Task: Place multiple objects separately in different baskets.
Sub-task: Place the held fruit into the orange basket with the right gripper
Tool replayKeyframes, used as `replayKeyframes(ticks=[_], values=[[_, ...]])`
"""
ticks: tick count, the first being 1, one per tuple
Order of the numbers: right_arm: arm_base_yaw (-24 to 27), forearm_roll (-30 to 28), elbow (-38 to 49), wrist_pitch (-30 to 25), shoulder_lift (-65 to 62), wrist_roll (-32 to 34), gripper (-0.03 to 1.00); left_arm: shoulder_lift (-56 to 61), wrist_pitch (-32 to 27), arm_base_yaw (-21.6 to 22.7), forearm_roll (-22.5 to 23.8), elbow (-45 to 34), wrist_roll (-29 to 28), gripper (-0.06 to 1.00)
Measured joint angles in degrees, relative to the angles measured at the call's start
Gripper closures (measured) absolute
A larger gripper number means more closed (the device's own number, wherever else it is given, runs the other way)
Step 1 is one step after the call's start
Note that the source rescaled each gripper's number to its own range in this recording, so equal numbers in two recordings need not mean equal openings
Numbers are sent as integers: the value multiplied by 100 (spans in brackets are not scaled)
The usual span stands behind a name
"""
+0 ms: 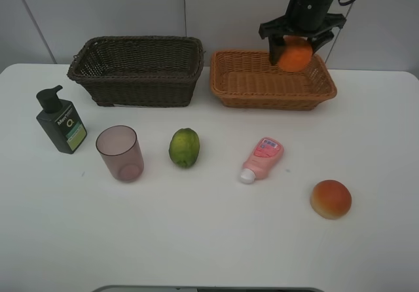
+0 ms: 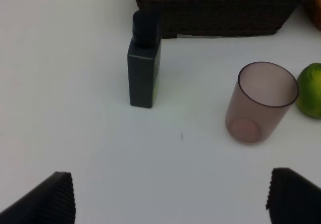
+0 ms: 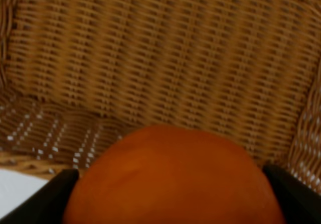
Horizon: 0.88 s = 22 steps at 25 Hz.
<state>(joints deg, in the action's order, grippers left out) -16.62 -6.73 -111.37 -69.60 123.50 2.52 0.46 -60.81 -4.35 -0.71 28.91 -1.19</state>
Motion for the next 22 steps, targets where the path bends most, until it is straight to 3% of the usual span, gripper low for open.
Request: replayKeyframes(ticks=[6,14,22], values=[[-63,6,-830,211,837,0,48,0,0,0,0,0,0,-6],[-68,29,-898,1203,1428,5,48,0,0,0,0,0,0,-6],[-68,29,-898,1458,1835,121,48,0,0,0,0,0,0,-6]])
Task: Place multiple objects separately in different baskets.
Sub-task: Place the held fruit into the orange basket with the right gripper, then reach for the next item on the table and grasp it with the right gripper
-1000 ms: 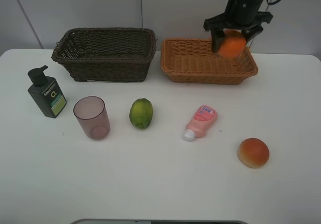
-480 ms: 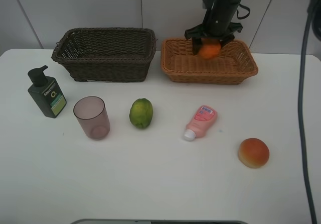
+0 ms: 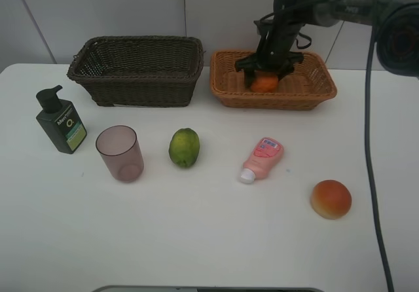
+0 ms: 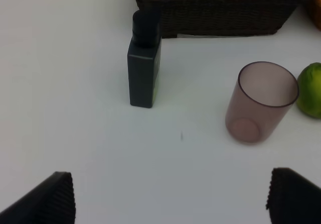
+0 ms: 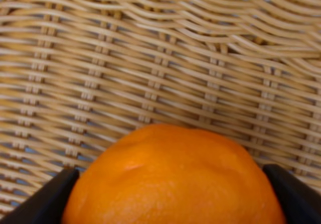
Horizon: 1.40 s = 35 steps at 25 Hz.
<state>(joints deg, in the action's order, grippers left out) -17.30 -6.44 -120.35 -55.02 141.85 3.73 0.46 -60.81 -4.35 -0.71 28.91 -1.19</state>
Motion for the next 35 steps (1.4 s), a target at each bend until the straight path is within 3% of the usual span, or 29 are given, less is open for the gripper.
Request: replayKeyframes(ticks=[7,10,13,16,24,35], values=[[0,0,-3,77,0,118,46,0,0,0,0,0,0,-6],[0,-5,-3,87,0,125,13,0,0,0,0,0,0,-6],[0,-5,-3,52,-88,125,0,0,0,0,0,0,0,-6],[-20,-32,-3,-137,-304,117,-3,0,0,0,0,0,0,-6],[-503,-72,-3,-1377,-1199,-60,-3,0,0,0,0,0,0,-6],[-2028,24,38,-1475,-1400,488,-3,0,0,0,0,0,0,-6]])
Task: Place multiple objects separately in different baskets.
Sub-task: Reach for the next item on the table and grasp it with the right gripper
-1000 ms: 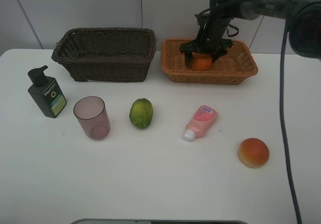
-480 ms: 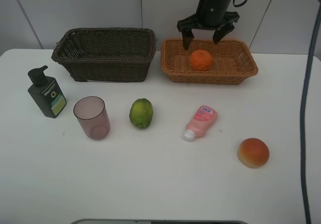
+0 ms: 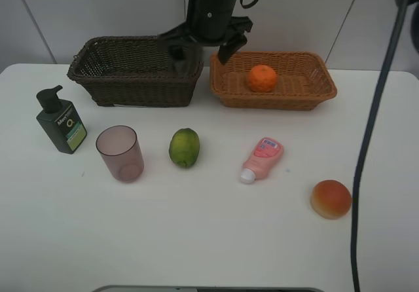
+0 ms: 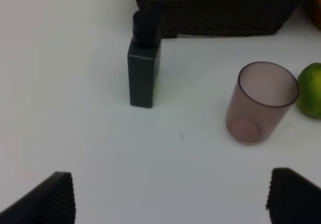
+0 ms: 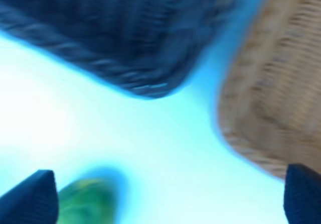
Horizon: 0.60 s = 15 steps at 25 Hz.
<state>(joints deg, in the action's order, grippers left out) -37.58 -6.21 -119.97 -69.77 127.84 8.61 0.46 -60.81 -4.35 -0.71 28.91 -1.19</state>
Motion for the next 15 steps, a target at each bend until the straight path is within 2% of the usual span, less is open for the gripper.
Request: replayKeyframes(ticks=[8,15], values=[[-490,17,988,35,-63,589,-3,0,0,0,0,0,0,-6],[-726,-73,1748,631,-150,1518,-3,0,0,0,0,0,0,-6]])
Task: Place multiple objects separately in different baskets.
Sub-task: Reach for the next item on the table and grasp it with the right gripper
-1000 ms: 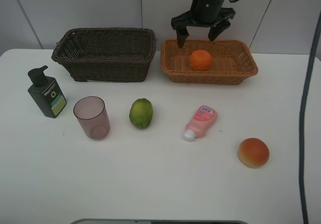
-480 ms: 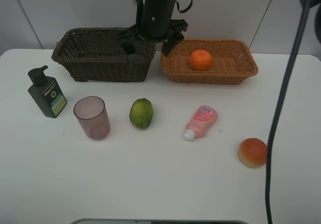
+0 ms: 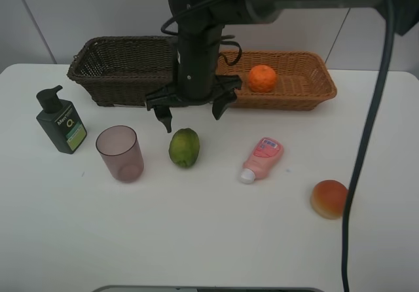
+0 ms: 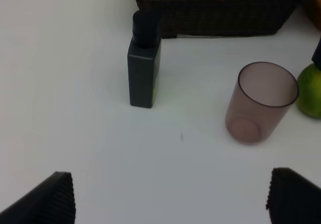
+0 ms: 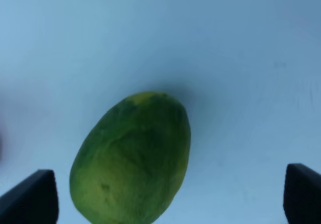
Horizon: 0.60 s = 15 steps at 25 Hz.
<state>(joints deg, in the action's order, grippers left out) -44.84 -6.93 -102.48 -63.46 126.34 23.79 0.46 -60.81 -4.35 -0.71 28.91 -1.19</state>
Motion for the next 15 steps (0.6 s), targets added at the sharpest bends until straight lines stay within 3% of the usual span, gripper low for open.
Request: replayKeyframes(ticks=[10,15], values=[[-243,-151,455,978,0,1269,-3,0,0,0,0,0,0,-6],[-273,-606,455,958,66,1810,-3,0,0,0,0,0,0,-6]])
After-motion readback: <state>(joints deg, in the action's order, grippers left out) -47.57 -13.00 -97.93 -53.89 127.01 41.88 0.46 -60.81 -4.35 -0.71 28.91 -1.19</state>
